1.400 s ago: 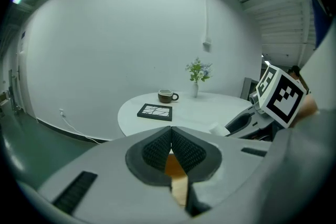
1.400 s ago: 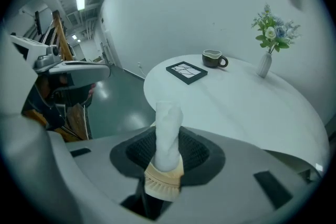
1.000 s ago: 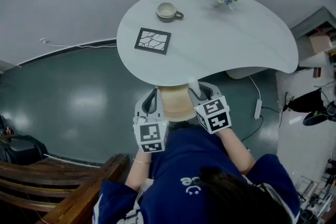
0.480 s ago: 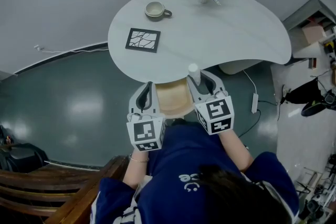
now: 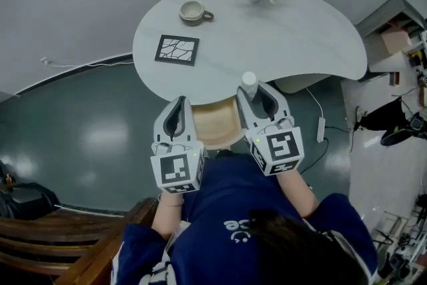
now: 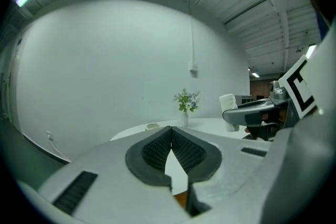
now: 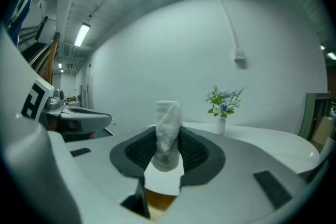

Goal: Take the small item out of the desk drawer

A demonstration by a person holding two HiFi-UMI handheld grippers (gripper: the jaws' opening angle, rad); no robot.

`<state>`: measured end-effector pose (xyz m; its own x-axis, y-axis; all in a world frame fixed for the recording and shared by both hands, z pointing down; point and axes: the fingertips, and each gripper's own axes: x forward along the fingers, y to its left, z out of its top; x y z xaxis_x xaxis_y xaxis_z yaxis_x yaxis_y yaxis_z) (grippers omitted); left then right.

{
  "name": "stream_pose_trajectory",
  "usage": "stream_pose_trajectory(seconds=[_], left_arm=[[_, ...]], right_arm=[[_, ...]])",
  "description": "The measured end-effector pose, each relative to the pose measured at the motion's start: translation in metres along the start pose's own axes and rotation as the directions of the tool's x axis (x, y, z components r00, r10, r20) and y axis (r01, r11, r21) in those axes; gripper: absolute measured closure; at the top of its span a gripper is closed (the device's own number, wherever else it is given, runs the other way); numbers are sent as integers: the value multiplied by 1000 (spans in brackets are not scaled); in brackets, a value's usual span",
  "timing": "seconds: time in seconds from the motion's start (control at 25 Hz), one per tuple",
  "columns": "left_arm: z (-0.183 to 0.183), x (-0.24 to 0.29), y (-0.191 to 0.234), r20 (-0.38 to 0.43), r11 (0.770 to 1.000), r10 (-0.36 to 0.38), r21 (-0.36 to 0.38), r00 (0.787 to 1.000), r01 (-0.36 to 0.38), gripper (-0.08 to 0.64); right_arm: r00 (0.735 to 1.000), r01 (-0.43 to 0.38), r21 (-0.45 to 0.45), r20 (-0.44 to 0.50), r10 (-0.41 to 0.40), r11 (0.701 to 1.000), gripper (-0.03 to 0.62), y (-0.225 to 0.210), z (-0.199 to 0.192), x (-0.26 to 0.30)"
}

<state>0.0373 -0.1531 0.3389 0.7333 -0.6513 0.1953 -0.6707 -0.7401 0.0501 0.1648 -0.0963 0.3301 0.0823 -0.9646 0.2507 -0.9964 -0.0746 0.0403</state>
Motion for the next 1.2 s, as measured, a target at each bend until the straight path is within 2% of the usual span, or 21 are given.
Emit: stream_pose_trajectory(seconds=[0.24,0.48,0.84,1.04,1.2], left_arm=[[0,3,1,3,1000,7,-4,1000,-7,557],[-4,9,3,-2,999,17,-48,1000,-17,557],[-5,10,7,-10,999,41,-36,999,-41,557],[-4,10,4,-5,1000,29,2,1000,-29,557],[-4,11,1,-9,1000,20,-11,1000,-20,557]], right_arm=[[1000,0,10,14,0,1000,460,-2,1,2],[1000,-14,0,2,14,1000,460,0,-4,9],[999,-39,-26,-10,38,999,460,3,-7,14],[999,-49,-8,-13,49,999,460,5,-9,15],[999,-45,-26,-24,45,999,460,3,-11,15]])
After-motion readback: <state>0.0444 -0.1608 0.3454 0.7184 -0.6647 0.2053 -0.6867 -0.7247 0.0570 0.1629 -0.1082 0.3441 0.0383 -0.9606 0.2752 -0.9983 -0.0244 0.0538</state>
